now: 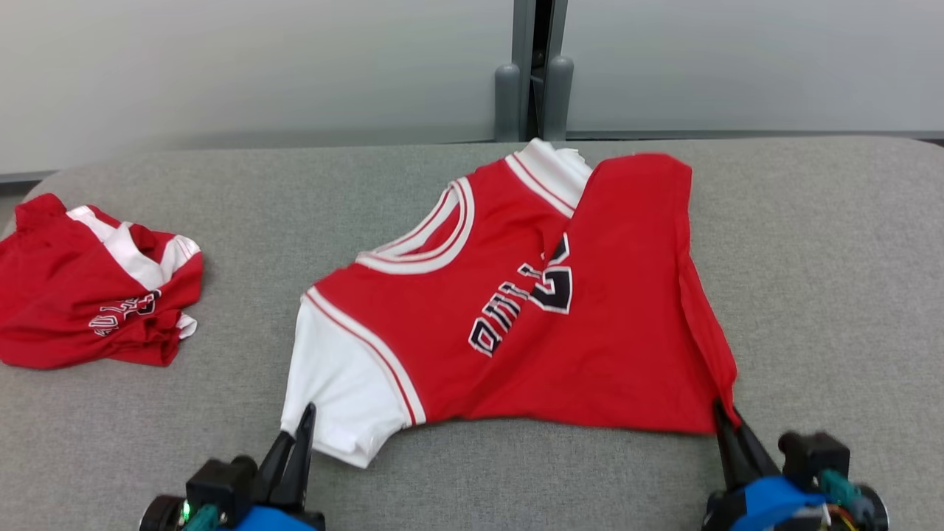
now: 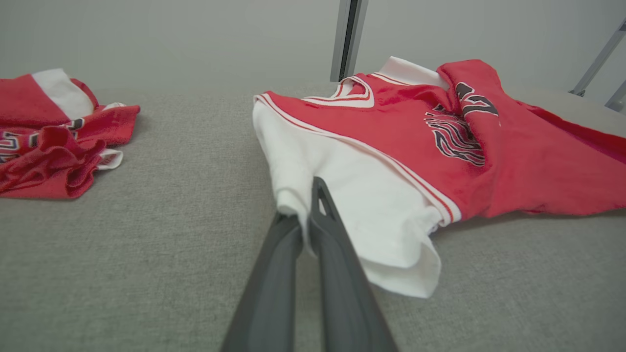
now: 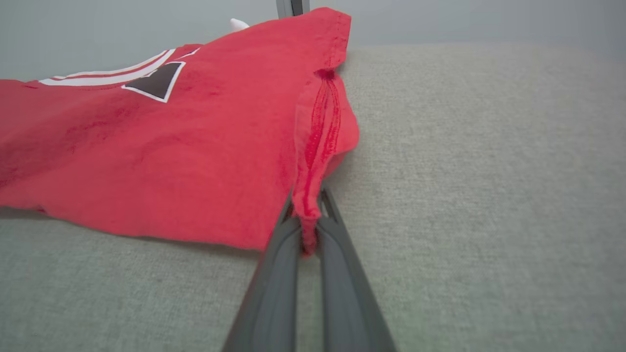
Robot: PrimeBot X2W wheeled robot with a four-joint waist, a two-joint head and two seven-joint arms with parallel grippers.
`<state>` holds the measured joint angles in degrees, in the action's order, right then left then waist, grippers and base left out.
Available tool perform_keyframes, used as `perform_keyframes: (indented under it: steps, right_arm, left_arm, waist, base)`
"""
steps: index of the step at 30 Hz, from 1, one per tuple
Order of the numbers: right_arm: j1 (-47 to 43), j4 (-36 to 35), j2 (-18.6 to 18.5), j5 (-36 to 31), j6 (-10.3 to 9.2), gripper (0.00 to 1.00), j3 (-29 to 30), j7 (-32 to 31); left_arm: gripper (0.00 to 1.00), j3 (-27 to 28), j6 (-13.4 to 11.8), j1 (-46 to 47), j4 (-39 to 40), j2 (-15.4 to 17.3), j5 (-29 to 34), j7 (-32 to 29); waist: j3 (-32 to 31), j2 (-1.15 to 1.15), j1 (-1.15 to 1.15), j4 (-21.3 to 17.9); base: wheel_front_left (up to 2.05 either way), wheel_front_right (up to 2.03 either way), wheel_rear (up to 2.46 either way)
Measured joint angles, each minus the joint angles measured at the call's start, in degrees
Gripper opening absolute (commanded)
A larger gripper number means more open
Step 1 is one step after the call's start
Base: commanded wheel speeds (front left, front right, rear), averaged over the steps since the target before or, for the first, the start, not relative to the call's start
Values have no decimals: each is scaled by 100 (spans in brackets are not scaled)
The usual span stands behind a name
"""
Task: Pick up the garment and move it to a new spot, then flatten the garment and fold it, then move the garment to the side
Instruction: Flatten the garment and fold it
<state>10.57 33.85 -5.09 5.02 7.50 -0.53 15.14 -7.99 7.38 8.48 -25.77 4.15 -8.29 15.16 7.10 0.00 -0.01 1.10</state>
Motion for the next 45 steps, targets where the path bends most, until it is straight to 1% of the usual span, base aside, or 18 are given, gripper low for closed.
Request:
perform_keyframes:
  steps: [3,7,12,15,18,21,26,32,38,41,45]
  right_arm:
    - [-478,-293,29,74,0,0,-42,-1]
    - [-893,-623,58,186,0,0,-76,-15]
    - [-881,-931,91,407,0,0,-96,-58]
    - [-550,-1120,11,386,0,0,-179,-78]
    - [43,-1293,-96,426,0,0,-315,-86]
    - [742,-1407,-167,524,0,0,-421,-101]
    - [2216,-1256,-331,681,0,0,-590,-154]
    - [4171,-501,-468,760,0,0,-698,-179]
    - [6071,388,-508,732,0,0,-582,-176]
    - [6974,835,-555,698,0,0,-399,-124]
    - [7934,1454,-606,581,0,0,-286,-98]
  left_arm:
    - [0,59,0,-362,263,-24,29,0]
    - [0,123,0,-695,544,-57,79,0]
    - [0,124,0,-651,825,-85,107,0]
    - [0,160,0,-313,1009,-77,135,1]
    - [0,62,1,201,1098,19,233,0]
    - [0,-57,2,920,1144,175,285,0]
    - [0,-363,3,2444,857,580,296,0]
    - [0,-537,3,4296,180,1001,225,0]
    - [0,-719,7,6147,-549,1426,297,0]
    - [0,-879,11,7043,-866,1551,297,1]
    - [0,-1046,11,8109,-1329,1577,293,0]
  waist:
    - [-126,0,0,27]
    - [-250,0,0,33]
    - [-287,0,0,-25]
    - [-255,0,0,-97]
    - [-150,0,0,-167]
    - [26,0,0,-226]
    - [484,0,1,-300]
    - [1170,0,2,-393]
    - [1908,0,3,-479]
    - [2249,0,3,-532]
    - [2622,0,3,-589]
  base:
    - [0,0,0]
    - [0,0,0]
    - [0,0,0]
    - [0,0,0]
    - [0,0,0]
    - [0,0,0]
    - [0,0,0]
    - [0,0,0]
    - [0,0,0]
    - [0,0,0]
    - [0,0,0]
